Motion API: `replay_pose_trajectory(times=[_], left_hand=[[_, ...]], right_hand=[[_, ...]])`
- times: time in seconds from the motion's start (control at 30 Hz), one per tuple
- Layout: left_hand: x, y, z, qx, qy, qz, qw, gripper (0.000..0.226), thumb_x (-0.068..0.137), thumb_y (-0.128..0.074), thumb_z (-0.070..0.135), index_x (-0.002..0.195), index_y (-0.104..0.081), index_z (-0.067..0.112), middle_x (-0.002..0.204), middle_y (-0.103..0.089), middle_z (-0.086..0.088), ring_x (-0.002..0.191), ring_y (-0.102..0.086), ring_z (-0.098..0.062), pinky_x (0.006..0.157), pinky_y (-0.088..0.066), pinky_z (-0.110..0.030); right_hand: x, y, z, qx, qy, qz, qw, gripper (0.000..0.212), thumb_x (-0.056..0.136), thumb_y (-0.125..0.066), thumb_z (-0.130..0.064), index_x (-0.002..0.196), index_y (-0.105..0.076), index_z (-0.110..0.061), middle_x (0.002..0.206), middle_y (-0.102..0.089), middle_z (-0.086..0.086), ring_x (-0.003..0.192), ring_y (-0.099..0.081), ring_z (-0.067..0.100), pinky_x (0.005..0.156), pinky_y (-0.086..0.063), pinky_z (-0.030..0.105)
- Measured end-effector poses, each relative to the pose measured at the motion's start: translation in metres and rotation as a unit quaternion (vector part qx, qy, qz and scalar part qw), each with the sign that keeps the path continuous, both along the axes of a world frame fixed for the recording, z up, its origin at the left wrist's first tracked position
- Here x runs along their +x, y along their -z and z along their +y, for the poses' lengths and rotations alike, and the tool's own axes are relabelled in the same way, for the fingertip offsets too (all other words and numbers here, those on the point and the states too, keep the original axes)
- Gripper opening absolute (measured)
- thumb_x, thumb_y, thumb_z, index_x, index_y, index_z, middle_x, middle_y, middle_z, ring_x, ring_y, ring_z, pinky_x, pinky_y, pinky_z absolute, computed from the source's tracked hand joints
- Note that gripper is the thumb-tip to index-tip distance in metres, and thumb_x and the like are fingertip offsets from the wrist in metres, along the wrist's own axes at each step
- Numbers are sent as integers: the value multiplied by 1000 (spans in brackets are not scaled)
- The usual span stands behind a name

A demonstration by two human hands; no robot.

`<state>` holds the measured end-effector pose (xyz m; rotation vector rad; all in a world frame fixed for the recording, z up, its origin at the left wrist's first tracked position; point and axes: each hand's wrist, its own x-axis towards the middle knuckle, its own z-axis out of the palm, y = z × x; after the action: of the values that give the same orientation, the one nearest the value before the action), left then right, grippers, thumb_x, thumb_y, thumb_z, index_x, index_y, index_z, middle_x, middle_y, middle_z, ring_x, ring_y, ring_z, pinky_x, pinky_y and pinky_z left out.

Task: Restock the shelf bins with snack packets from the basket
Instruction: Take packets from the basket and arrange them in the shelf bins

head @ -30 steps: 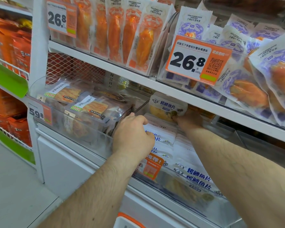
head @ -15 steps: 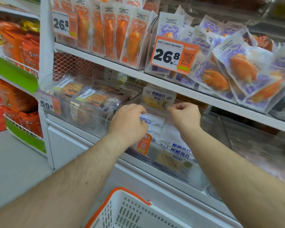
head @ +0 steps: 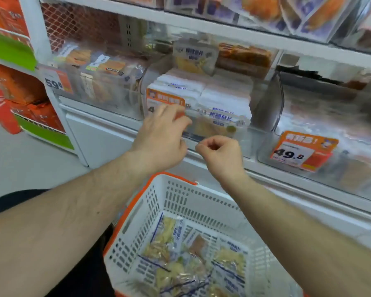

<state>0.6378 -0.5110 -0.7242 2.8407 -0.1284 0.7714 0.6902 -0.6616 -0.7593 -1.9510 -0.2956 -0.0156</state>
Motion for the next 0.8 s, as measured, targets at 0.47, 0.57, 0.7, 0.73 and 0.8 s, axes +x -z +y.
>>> replay_pose_trajectory(times=[0.47, 0.57, 0.7, 0.73, 0.8], left_hand=[[12, 131, -48, -37, 74, 524, 847, 38, 95, -56, 24, 133, -56, 22, 140, -53, 2, 124, -52, -19, 103, -45, -37], [16, 153, -50, -62, 75, 554, 827, 36, 96, -55, 22, 132, -56, 20, 138, -54, 0, 123, -53, -20, 104, -45, -39], [22, 172, -47, -99, 58, 581, 806, 37, 97, -55, 21, 134, -55, 19, 140, -53, 0, 125, -52, -20, 106, -43, -36], [23, 176, -47, -107, 54, 585, 802, 37, 98, -55, 21, 134, -55, 18, 140, -53, -1, 125, -52, -21, 105, -43, -36], [25, 182, -46, -117, 47, 590, 797, 38, 97, -57, 22, 134, -56, 17, 139, -54, -2, 124, -53, -21, 105, -44, -35]], right_hand=[[-17, 231, -69, -361, -33, 315, 877, 12, 85, -67, -14, 82, -71, -3, 73, -62, 8, 63, -56, 17, 70, -59, 38], [-25, 255, -82, -422, -61, 316, 848, 25, 86, -65, -28, 97, -67, -6, 89, -67, 11, 72, -58, 19, 67, -54, 36], [-30, 281, -82, -516, -120, 258, 808, 41, 87, -51, -48, 112, -52, -16, 99, -63, 3, 94, -61, 24, 76, -54, 34], [-31, 288, -80, -532, -129, 242, 801, 50, 86, -52, -53, 120, -50, -16, 107, -62, 4, 102, -59, 25, 83, -53, 36], [-32, 303, -74, -547, -148, 240, 788, 74, 81, -60, -66, 132, -43, -16, 124, -58, 6, 116, -54, 28, 94, -47, 39]])
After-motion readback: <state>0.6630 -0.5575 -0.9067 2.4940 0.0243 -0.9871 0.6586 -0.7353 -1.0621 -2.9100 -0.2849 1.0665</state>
